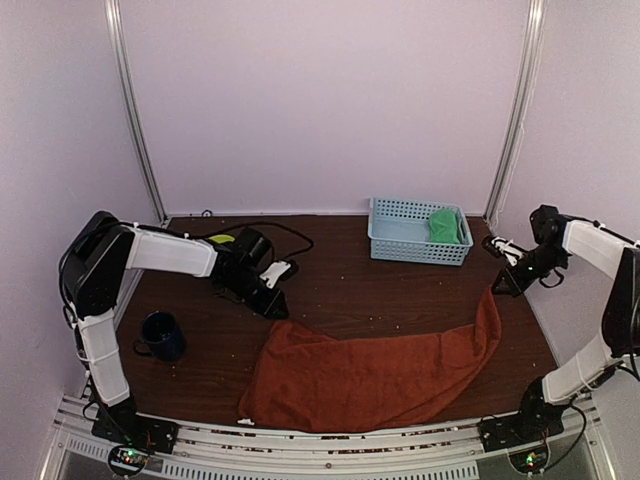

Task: Roll the towels
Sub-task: Pick up the towel from the center of the board, then flatten out the towel at the center of the board.

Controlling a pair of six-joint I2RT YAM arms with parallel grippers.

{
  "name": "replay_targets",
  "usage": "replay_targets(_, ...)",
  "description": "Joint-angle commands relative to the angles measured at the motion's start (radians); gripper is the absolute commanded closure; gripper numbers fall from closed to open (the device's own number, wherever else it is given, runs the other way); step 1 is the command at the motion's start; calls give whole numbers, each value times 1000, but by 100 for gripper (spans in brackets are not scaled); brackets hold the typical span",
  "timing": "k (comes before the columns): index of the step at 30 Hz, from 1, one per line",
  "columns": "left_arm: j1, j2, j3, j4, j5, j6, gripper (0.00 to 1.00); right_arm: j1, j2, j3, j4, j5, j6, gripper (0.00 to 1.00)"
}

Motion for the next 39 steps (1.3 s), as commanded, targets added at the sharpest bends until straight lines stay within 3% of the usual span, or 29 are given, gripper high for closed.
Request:
replay_targets(1, 0, -44, 23, -27, 26, 39, 97, 7, 0, 40, 9, -15, 11, 100)
replay_targets(8, 14, -133, 82, -112, -47, 56, 100, 6, -10, 117, 15, -12, 52, 100)
replay_targets(17, 79, -366, 459, -300, -361, 123, 100, 4, 50, 581, 11, 18, 164, 100)
replay_targets(21, 80, -474, 542, -313, -454, 130, 100, 3, 64, 713, -12, 1, 179, 100)
replay_targets(25, 79, -559, 536, -321, -472, 136, 100, 4, -39, 668, 71, -3, 194, 100)
replay_targets(31, 78, -686, 434, -301, -372, 130, 100, 4, -202, 557, 108, 18, 187, 100)
replay_targets(39, 79, -904, 327, -315, -238, 68, 100, 4, -456, 418, -97, -128, 59, 100)
